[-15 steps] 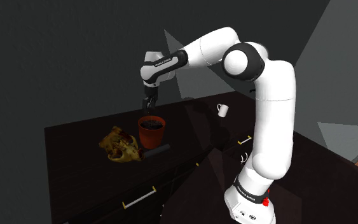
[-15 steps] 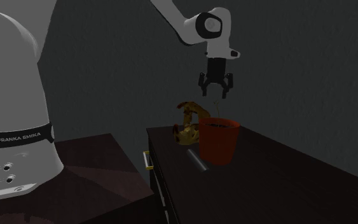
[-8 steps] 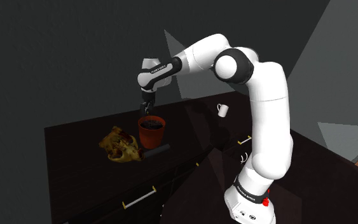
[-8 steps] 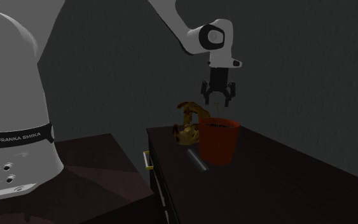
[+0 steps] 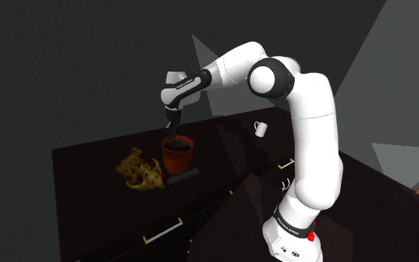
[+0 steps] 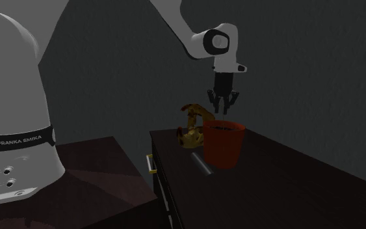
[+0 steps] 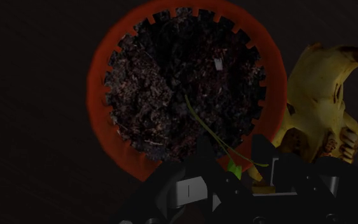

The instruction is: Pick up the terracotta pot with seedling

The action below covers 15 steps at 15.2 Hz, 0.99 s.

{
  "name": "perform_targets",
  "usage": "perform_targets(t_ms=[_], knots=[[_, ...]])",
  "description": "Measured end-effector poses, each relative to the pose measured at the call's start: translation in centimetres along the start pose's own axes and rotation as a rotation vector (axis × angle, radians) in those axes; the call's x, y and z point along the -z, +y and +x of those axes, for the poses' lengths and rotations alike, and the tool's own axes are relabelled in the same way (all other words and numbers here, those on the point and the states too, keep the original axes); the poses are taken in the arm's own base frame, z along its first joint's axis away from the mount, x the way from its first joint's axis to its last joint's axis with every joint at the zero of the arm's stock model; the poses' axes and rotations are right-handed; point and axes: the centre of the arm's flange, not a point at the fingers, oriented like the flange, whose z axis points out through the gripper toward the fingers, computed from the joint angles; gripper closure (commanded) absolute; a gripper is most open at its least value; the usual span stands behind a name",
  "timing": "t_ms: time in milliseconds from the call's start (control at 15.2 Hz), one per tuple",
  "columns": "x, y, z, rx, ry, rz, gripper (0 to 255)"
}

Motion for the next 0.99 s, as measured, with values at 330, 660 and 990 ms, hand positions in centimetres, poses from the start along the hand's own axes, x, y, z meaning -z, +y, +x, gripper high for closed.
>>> perform_targets(t_ms=[330,660,990], knots=[[0.0,0.0,0.0,0.000,0.000,0.000,255],[1.9,0.0,-0.1,-0.001,-0.004,0.002,255],[4.5,0.1,-0.1,-0.001,-0.004,0.002,255]])
